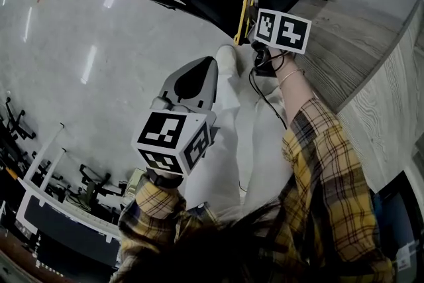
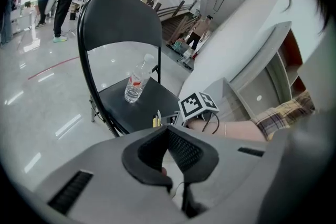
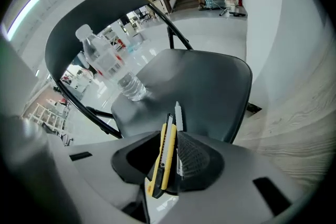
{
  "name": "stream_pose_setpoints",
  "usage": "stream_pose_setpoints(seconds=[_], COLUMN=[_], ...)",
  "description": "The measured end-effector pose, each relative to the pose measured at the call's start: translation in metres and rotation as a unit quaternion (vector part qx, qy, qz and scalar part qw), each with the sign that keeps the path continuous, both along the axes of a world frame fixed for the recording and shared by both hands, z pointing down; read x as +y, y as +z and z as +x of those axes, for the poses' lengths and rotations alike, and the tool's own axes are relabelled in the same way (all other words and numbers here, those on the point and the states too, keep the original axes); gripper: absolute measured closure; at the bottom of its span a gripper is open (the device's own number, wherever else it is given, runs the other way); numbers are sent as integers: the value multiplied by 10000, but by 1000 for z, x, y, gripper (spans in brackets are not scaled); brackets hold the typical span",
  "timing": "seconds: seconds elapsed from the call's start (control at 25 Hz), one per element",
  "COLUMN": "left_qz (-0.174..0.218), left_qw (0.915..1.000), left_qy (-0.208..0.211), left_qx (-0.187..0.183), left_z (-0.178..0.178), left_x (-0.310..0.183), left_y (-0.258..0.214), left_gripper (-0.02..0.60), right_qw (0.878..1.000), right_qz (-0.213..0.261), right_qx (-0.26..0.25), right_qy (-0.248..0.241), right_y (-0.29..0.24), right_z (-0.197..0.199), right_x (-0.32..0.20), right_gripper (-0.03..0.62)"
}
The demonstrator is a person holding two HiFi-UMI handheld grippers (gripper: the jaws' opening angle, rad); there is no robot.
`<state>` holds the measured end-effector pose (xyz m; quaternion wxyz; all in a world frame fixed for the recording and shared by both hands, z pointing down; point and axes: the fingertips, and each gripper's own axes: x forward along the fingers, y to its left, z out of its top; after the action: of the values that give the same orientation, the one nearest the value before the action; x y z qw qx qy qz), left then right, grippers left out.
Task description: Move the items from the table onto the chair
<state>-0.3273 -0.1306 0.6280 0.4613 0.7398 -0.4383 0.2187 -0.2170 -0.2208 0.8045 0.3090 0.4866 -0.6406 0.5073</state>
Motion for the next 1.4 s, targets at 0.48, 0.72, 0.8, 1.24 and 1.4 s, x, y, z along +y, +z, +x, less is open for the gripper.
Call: stream_pose_setpoints(seconds=[0.48,0.72,0.8,1.24,1.4], left_qz=[187,440,622,1585,1706], left_qw=[9998,9989,9978,9809,9705], left_qy=[73,129,186,1078,1596], left_qx=[-73,-132,-103,327,593], left_z=[32,53,68,261,344], left_x=[11,7,2,59,113], left_y=[-30,-68,-90,-207,-245], left_gripper=[578,578,578,578,578], right_qw=[9840,9589,9467,8912,8926], right_qz=[805,1334,1581,2970,3323], right_qx=[-1397,-2463,-2782,-3427,-3039], right_qy=[757,442,369,139,231], right_y=[-129,-234,-276,-458,-495], right_z=[-2,-3,5,180,259], right_x=[17,45,52,162,231], right_gripper=[502,503,503,546,559])
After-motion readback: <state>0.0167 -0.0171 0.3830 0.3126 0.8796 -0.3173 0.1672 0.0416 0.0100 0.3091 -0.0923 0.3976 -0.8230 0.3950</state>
